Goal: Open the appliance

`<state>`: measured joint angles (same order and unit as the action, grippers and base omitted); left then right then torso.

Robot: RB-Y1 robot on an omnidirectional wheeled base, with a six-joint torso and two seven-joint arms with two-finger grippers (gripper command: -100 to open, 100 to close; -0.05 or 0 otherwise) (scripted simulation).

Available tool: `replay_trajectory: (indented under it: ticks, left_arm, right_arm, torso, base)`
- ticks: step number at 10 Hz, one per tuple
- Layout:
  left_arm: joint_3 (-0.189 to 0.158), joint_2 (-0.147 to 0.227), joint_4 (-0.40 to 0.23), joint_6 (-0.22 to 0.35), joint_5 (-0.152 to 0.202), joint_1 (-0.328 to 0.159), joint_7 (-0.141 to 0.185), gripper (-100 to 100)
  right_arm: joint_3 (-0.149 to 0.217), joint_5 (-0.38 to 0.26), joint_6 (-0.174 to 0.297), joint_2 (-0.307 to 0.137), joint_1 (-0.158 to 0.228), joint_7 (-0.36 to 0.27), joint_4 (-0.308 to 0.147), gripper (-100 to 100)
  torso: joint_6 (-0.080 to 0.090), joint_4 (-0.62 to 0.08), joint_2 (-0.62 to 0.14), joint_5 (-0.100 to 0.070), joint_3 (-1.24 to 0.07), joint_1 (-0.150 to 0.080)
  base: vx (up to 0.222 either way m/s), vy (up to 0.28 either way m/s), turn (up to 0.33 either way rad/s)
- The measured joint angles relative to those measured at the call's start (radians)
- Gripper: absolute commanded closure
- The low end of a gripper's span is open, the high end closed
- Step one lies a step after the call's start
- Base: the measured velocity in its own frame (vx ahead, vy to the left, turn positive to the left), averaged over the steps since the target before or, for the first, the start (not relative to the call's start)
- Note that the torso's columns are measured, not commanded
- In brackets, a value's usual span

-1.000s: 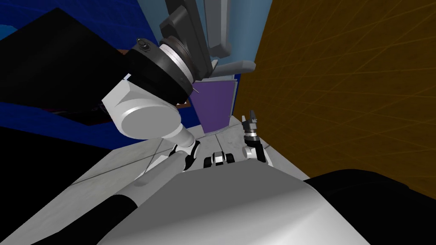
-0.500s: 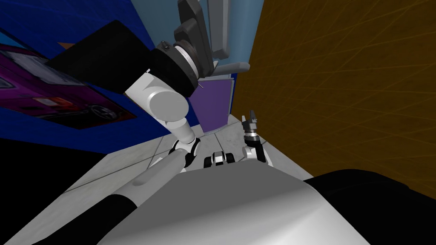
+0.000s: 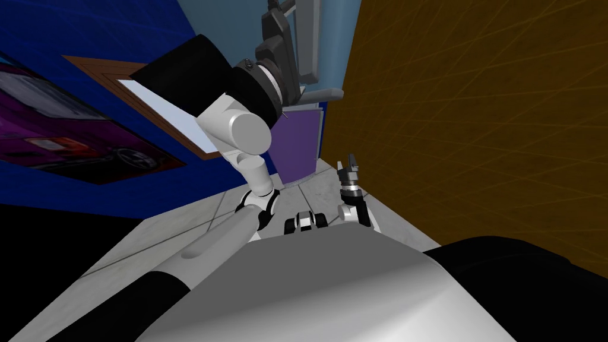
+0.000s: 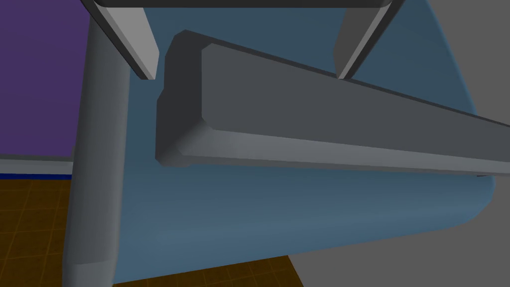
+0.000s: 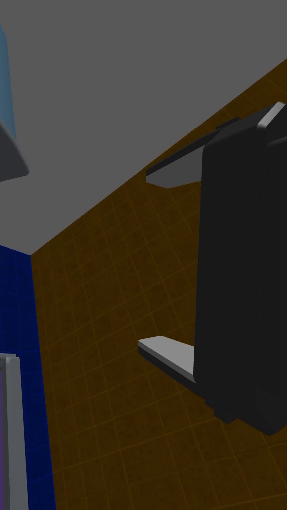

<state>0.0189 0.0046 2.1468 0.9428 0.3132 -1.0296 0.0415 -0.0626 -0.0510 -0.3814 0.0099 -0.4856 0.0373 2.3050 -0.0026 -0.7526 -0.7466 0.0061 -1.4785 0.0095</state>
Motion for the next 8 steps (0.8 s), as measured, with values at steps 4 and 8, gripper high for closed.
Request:
replay_trajectory:
  ticks: [4,8]
  left_arm:
    - [-0.011,0.005,-0.090,-0.043,-0.006,-0.037,-0.018,-100]
    - [-0.013,0.003,-0.151,-0.072,-0.016,-0.046,-0.031,0]
  right_arm:
    - [0.000,0.000,0.000,0.000,0.000,0.000,0.000,0]
    - [0.000,0.000,0.000,0.000,0.000,0.000,0.000,0]
  torso:
    - [-0.002,-0.002,-0.003,0.002,0.002,0.003]
    - [0.001,0.006,0.001,-0.004,0.005,-0.006]
  base:
    - [-0.054,0.025,-0.071]
    - [-0.020,0.005,-0.016]
